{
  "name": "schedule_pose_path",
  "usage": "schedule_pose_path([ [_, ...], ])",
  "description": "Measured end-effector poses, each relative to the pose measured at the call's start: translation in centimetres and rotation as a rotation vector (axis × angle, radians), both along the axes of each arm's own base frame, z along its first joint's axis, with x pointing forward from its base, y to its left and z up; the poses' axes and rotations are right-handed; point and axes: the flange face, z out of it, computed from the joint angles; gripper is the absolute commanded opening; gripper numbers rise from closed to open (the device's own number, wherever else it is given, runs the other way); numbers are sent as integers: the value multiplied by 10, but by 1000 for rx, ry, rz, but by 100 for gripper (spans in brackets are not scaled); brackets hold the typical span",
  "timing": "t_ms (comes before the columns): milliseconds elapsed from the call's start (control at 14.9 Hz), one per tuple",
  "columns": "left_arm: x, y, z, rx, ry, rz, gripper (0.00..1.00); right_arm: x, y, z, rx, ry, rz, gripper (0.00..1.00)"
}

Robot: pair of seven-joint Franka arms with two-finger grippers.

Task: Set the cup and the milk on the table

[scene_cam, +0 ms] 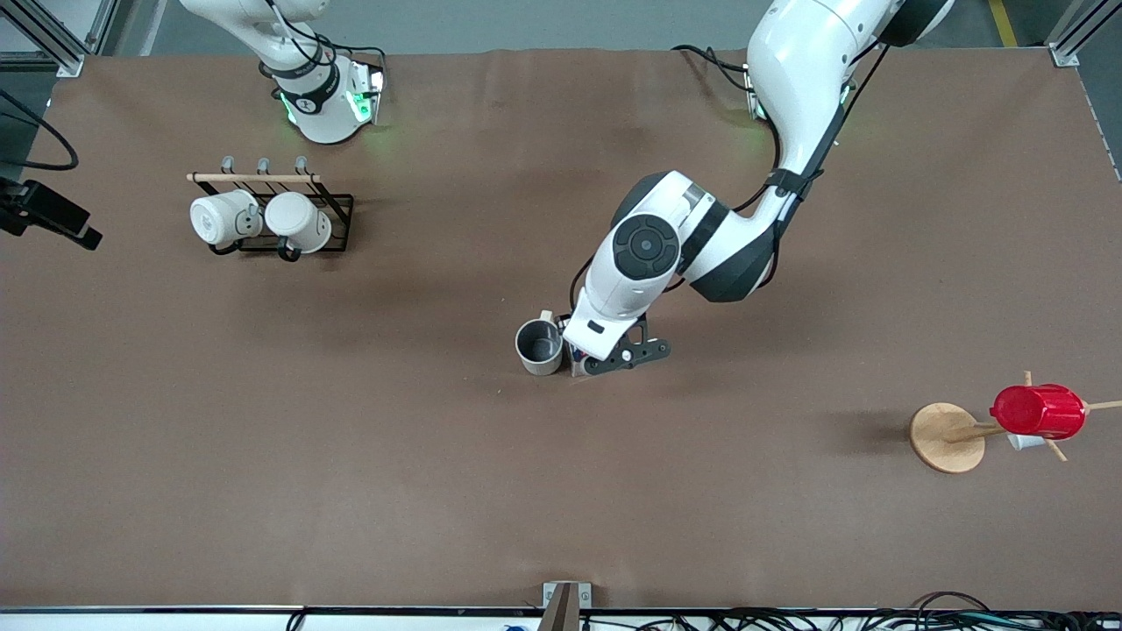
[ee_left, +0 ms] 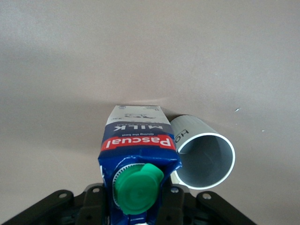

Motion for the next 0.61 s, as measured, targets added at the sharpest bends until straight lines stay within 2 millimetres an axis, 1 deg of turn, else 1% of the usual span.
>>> schedule_pose_path([
  [67, 0, 0, 0, 0, 0, 0, 100, 0, 0, 0, 0, 0, 0, 100],
  [269, 2, 1, 2, -1, -4, 3, 100, 0, 0, 0, 0, -1, -1, 100],
  [336, 5, 3, 6, -4, -13, 8, 100, 0, -1, 0, 0, -1, -1, 100],
  [403, 12, 7, 16, -10, -32, 15, 100, 0, -1, 0, 0, -1, -1, 100],
  [471, 21, 16, 32, -10, -64, 23, 100, 0, -1, 0, 0, -1, -2, 100],
  [538, 33, 34, 54, 1, -103, 32, 100, 0, -1, 0, 0, -1, -2, 100],
  [605, 45, 59, 82, 23, -132, 33, 100, 0, -1, 0, 0, -1, -2, 100],
])
